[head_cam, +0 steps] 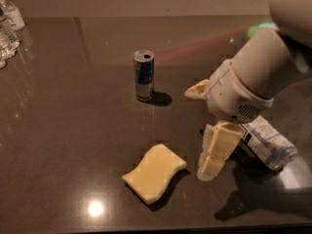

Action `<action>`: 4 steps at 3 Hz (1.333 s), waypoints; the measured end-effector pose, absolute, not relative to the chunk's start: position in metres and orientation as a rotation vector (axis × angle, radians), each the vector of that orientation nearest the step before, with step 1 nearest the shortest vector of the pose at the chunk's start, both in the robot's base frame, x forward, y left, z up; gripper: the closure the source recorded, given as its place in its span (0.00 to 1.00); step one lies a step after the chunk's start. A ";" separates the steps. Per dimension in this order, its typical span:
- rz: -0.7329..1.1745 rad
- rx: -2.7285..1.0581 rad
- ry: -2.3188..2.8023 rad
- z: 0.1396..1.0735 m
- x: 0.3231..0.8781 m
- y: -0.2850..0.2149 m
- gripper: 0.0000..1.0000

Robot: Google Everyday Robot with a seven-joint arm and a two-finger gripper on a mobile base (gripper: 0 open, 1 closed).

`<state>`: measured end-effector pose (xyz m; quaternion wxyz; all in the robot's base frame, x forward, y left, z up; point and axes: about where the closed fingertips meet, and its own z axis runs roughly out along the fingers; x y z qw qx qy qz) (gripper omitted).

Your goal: Pick sponge

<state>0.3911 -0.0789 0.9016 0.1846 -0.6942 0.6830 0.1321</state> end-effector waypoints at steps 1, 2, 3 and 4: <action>0.394 -2.002 1.888 0.882 0.384 -0.061 0.00; 0.392 -2.029 1.869 0.867 0.381 -0.048 0.00; 0.386 -2.045 1.875 0.854 0.380 -0.041 0.00; 0.394 -2.059 1.885 0.845 0.378 -0.032 0.00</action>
Offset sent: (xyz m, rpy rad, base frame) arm -0.0115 0.0464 -0.0568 -0.0089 0.0116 0.0942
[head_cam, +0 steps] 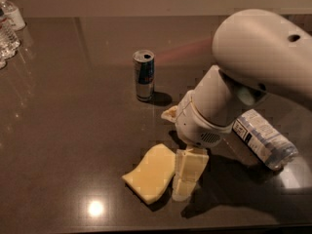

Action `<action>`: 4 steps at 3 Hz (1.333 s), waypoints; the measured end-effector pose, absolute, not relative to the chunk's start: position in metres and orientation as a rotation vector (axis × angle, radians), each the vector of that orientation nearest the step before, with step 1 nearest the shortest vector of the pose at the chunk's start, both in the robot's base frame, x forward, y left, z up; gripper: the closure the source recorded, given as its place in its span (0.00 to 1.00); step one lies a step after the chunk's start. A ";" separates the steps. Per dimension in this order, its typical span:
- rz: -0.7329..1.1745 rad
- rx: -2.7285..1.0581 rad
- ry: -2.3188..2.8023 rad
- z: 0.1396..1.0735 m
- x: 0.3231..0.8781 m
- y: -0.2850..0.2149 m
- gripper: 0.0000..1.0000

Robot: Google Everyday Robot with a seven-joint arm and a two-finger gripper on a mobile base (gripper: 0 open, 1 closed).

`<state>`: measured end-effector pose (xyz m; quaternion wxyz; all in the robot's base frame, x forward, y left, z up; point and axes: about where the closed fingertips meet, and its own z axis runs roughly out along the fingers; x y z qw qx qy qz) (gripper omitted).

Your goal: Pick sponge

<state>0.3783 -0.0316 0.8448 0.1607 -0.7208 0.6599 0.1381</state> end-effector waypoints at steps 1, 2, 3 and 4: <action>0.405 -2.065 1.877 0.843 0.376 -0.027 0.00; 0.416 -2.077 1.868 0.840 0.373 -0.023 0.18; 0.427 -2.085 1.858 0.840 0.372 -0.021 0.40; 0.435 -2.088 1.852 0.841 0.371 -0.021 0.65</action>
Offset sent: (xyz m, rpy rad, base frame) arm -0.0064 0.0125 -0.0115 0.0116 0.0268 0.0341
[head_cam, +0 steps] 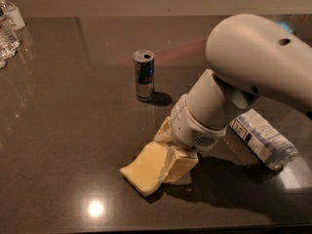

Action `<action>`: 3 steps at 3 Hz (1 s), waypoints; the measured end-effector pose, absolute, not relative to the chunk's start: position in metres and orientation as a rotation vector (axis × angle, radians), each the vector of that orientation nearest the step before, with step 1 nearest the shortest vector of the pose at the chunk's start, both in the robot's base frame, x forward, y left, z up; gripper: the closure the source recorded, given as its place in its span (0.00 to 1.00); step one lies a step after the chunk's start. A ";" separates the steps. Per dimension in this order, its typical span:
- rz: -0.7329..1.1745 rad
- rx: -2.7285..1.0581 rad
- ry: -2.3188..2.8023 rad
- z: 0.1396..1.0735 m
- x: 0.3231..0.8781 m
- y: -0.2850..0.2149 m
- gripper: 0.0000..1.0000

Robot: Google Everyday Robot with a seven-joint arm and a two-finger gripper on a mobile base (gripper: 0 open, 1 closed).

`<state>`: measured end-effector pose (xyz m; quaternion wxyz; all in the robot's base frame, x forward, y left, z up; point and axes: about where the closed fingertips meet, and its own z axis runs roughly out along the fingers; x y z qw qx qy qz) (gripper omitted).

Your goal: Pick sponge

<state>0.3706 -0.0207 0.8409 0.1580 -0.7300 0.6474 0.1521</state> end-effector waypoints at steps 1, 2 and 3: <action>0.431 -2.066 1.861 0.848 0.376 -0.026 0.87; 0.386 -2.029 1.886 0.865 0.392 -0.040 1.00; 0.319 -1.977 1.896 0.890 0.411 -0.056 1.00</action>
Offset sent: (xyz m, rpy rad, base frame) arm 0.0459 -0.0398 0.0471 -0.0082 -0.0635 -0.1058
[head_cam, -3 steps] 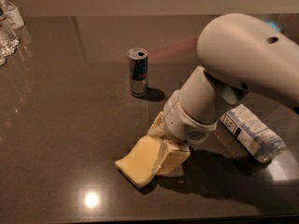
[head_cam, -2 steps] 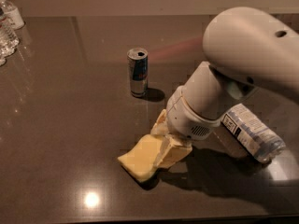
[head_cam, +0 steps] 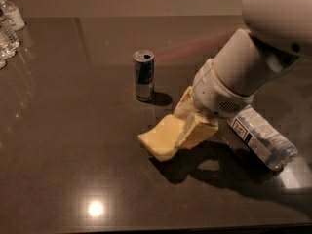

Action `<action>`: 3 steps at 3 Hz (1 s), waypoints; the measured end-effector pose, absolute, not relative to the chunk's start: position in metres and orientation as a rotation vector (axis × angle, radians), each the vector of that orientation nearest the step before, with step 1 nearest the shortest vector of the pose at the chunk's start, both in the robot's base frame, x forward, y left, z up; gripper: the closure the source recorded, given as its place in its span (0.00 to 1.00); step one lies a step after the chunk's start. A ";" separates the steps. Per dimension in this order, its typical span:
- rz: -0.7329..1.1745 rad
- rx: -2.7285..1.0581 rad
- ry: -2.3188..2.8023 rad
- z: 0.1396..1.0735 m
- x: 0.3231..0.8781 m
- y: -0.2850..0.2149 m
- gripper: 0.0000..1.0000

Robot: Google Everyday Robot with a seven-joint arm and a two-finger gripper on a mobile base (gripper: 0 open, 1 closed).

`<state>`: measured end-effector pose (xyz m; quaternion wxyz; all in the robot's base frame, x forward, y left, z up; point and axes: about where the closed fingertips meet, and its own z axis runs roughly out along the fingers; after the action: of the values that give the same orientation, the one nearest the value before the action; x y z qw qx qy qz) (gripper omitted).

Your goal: Pick sponge

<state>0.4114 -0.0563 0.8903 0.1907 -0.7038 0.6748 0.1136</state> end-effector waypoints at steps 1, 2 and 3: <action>0.267 -1.929 1.896 0.917 0.427 -0.071 1.00; 0.257 -1.903 1.873 0.943 0.437 -0.080 1.00; 0.272 -1.865 1.785 0.994 0.443 -0.082 1.00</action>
Offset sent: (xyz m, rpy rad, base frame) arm 0.0380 -0.0368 0.0850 0.0634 -0.0979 -0.0476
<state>0.4429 -0.0823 0.9944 0.2696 -0.6920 0.6621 0.1010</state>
